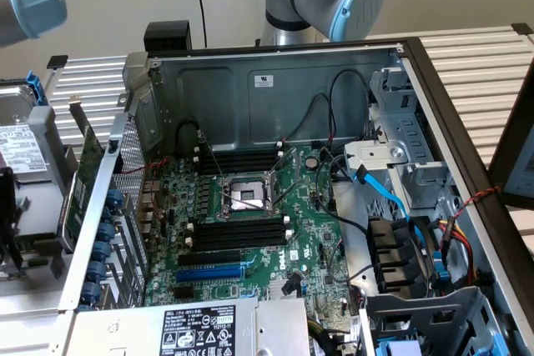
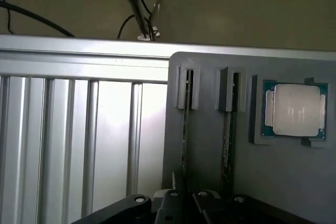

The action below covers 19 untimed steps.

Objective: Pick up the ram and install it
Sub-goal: 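Pick up the ram and move it above insertion slot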

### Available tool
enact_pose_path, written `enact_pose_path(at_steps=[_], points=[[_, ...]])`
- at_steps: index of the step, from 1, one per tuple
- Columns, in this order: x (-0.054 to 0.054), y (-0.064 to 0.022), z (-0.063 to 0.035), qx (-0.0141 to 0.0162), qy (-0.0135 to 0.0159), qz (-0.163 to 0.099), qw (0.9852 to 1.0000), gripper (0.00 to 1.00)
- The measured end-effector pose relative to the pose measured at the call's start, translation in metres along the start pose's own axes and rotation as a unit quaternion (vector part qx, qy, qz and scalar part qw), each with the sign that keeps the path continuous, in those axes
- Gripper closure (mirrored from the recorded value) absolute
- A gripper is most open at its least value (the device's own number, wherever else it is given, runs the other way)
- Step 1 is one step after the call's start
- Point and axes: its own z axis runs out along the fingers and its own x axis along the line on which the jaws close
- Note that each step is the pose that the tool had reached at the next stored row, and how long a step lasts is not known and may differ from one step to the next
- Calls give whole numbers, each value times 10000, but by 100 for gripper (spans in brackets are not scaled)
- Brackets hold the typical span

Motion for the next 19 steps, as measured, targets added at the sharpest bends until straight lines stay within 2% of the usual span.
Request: enact_pose_path(at_steps=[13, 19], points=[[-5, 9, -584, 1, -7, 306, 9995, 87], [-4, -84, -861, 1, -7, 313, 9995, 87]])
